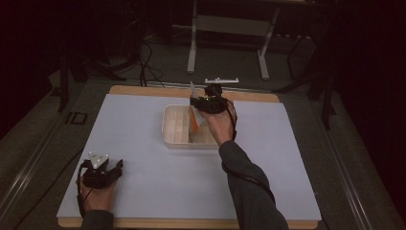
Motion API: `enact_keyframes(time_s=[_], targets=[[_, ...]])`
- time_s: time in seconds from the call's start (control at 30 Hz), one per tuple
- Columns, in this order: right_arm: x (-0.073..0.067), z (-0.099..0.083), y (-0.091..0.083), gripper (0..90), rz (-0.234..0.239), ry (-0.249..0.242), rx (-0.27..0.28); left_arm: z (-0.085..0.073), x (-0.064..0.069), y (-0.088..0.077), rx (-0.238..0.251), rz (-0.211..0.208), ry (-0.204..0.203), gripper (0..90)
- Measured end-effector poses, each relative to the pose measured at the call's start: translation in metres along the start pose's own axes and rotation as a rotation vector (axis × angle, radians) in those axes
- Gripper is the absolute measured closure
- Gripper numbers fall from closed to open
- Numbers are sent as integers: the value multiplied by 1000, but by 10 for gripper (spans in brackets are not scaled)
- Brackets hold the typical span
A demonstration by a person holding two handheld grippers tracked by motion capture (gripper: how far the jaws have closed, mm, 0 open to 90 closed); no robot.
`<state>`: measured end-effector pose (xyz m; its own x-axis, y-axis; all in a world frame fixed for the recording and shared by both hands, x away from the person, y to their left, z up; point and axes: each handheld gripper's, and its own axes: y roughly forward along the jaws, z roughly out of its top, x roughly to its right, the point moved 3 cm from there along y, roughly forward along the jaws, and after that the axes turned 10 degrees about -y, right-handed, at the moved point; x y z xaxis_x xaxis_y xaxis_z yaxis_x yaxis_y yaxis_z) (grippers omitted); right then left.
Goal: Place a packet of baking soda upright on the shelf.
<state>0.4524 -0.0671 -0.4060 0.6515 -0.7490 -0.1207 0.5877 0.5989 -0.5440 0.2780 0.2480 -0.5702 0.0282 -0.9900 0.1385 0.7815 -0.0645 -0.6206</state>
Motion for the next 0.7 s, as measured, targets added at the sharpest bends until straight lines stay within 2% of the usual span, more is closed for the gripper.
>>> enact_keyframes(time_s=[0.07, 0.17, 0.23, 0.47, 0.7], targets=[[-1, 1, -3, 629, -6, -21, -3, 0, 0, 0, 1, 0, 0, 459], [-2, 1, -9, 564, 13, -31, 1, 0, 0, 0, 3, 0, -2, 459], [-2, 1, -14, 548, 18, -47, 10, 0, 0, 0, 6, 1, -2, 459], [1, 0, -29, 549, 9, -47, 5, 0, 0, 0, 10, 0, -4, 458], [4, -4, -48, 561, 35, -40, -9, 0, 0, 0, 13, 1, -7, 458]])
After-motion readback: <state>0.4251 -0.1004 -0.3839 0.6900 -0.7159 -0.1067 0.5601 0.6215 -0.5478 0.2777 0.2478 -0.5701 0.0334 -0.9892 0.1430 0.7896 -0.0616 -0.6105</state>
